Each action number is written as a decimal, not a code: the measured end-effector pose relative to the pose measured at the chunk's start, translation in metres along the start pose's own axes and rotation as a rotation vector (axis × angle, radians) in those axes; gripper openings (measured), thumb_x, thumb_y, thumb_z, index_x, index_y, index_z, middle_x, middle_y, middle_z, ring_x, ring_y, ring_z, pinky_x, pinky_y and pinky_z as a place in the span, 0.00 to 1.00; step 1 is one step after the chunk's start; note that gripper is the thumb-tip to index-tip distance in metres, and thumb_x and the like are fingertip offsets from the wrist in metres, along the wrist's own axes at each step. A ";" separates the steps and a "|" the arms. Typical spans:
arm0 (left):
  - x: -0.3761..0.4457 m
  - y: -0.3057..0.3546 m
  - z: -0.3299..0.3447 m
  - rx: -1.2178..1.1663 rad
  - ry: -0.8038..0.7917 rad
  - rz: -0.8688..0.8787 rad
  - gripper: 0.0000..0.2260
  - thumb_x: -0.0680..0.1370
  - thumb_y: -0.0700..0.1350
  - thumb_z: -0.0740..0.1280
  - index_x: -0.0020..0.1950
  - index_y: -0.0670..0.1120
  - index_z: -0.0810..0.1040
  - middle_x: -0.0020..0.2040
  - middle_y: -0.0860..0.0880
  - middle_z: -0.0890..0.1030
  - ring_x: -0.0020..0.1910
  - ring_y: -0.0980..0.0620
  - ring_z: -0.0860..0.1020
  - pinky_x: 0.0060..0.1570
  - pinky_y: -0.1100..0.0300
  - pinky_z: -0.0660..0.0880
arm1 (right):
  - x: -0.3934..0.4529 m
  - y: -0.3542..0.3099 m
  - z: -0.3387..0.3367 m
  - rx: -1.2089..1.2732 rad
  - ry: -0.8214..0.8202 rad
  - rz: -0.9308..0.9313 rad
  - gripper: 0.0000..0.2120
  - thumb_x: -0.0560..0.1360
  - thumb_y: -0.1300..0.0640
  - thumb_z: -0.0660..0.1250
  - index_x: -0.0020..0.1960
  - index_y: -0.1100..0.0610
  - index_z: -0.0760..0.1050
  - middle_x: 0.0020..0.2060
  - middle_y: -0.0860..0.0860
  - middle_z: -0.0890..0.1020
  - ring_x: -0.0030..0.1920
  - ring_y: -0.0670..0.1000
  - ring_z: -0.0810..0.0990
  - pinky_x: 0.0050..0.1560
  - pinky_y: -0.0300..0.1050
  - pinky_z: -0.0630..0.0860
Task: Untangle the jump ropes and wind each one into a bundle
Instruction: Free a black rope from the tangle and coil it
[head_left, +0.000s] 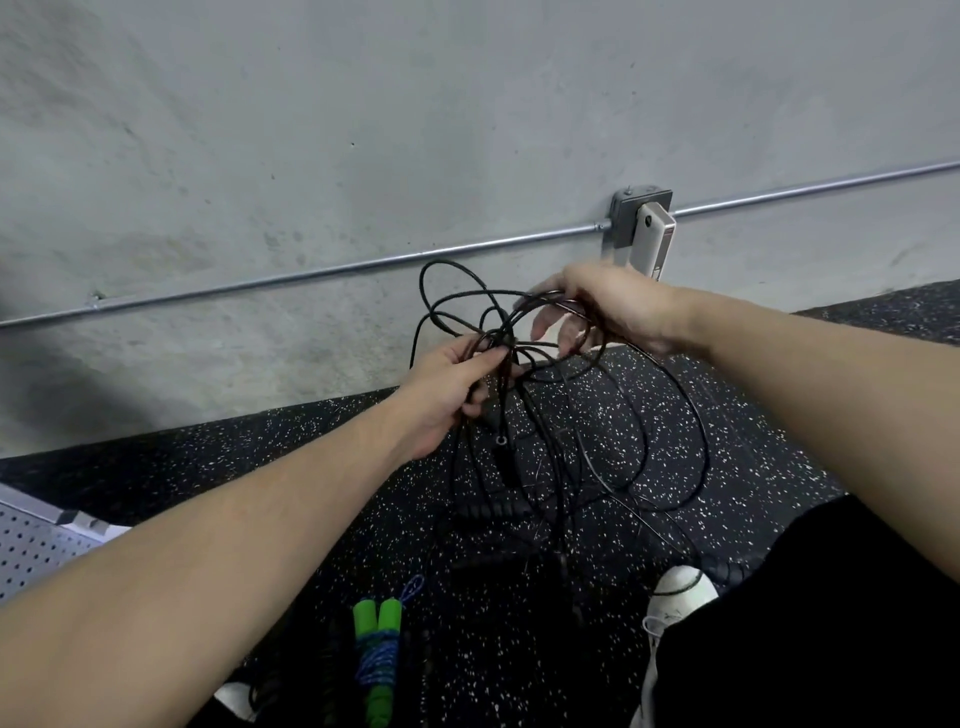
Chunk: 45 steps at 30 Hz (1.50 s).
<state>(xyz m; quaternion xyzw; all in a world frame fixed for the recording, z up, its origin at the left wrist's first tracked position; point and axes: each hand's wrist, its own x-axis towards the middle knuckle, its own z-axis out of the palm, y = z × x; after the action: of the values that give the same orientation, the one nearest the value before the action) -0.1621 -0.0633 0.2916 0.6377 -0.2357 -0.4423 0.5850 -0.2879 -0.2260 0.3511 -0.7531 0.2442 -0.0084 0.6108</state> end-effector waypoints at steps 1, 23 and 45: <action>0.000 0.000 -0.001 -0.006 -0.005 -0.002 0.03 0.82 0.39 0.67 0.51 0.46 0.79 0.41 0.49 0.86 0.26 0.59 0.67 0.23 0.68 0.60 | 0.001 0.000 -0.001 0.053 -0.016 0.045 0.21 0.82 0.56 0.47 0.62 0.58 0.76 0.46 0.54 0.86 0.35 0.51 0.81 0.32 0.40 0.75; -0.002 0.008 0.001 -0.474 -0.020 -0.095 0.05 0.77 0.41 0.71 0.51 0.48 0.82 0.44 0.54 0.82 0.28 0.59 0.66 0.23 0.69 0.61 | 0.002 0.010 -0.010 -0.206 0.075 0.020 0.17 0.70 0.47 0.75 0.51 0.59 0.84 0.43 0.54 0.87 0.40 0.46 0.81 0.50 0.41 0.73; 0.009 -0.003 0.002 -0.114 0.083 -0.249 0.03 0.81 0.44 0.69 0.53 0.46 0.79 0.38 0.52 0.77 0.27 0.59 0.67 0.21 0.68 0.62 | 0.006 0.014 -0.054 0.312 0.642 0.076 0.03 0.80 0.56 0.62 0.51 0.54 0.74 0.26 0.46 0.66 0.22 0.45 0.60 0.22 0.36 0.59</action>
<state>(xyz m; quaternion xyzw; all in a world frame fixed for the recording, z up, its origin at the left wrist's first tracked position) -0.1598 -0.0712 0.2866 0.6454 -0.1048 -0.4976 0.5700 -0.3042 -0.2795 0.3501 -0.6003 0.4472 -0.2592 0.6103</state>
